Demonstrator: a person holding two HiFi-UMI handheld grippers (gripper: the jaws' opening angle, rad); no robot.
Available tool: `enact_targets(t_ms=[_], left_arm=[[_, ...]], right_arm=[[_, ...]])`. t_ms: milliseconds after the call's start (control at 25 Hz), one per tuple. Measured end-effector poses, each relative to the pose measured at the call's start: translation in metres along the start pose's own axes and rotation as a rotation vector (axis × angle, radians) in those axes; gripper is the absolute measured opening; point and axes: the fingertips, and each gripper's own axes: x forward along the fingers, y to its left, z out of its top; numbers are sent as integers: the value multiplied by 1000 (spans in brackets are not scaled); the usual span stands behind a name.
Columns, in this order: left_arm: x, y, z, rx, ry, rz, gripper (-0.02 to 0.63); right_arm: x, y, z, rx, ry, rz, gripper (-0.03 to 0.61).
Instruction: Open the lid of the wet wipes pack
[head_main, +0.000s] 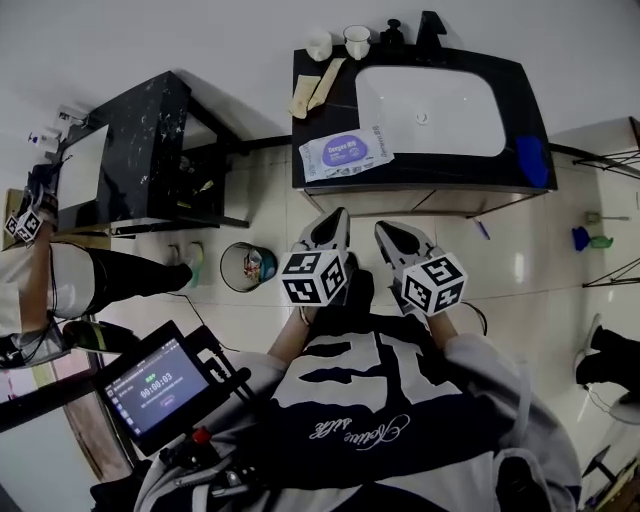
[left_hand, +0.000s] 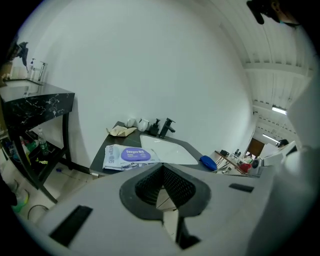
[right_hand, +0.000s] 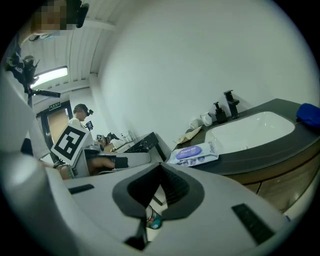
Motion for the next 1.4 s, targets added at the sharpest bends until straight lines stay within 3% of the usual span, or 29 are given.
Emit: enact_targets(t_ms=[360,680,760,1000,1400], left_arm=[[46,73,22,-36,44,11,-2],[96,105,2,-119,104,75,-2],[104,108,-3,-115,116,86,-2],[114,121,-3,-126,130,131,-2],[119,142,-13,-206,163,217,-2]], right_arm=[[71,-20,14,-10,84,-12,-2],[119,-69,24,-77,151,21,17],[129,-76,26,-141,179,18,58],[156,-87,22,-434,293,30,62],[185,-79,4,-913,480,197,87]])
